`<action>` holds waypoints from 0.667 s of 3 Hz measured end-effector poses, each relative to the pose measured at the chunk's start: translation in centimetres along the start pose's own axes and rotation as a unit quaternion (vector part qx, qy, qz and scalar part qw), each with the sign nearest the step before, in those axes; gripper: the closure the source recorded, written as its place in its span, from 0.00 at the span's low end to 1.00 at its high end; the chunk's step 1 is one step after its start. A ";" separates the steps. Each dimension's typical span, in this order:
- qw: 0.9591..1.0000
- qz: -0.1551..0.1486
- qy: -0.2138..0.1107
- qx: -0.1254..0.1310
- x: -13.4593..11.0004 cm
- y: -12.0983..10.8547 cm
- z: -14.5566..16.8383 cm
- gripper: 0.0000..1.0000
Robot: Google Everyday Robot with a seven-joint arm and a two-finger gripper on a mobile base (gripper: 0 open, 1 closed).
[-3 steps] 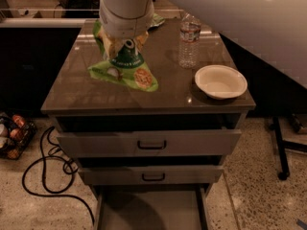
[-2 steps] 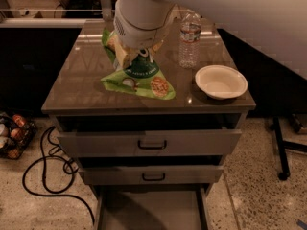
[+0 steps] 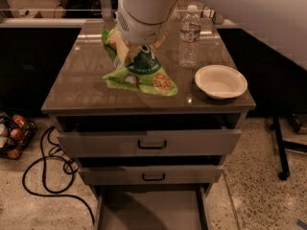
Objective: Place green rice chip bag into bottom drawer
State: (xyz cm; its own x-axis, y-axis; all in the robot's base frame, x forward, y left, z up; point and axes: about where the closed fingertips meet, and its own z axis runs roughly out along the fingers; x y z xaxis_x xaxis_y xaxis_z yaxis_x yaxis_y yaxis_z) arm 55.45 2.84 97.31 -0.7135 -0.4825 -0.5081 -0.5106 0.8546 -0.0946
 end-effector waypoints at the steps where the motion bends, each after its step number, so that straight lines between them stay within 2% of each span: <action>1: 0.999 -0.026 0.004 -0.024 0.2 -2.1 -1.9 1.00; 2: 0.996 -0.077 0.012 -0.037 1.6 -3.8 -4.3 1.00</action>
Offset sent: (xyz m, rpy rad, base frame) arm -0.0274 -0.0838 0.0494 -0.0979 0.0319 0.3103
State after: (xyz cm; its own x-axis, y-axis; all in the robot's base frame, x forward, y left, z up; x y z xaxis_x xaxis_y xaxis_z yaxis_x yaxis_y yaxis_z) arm 54.22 -2.04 100.58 -0.6347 -0.6116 -0.4724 -0.6481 0.7542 -0.1057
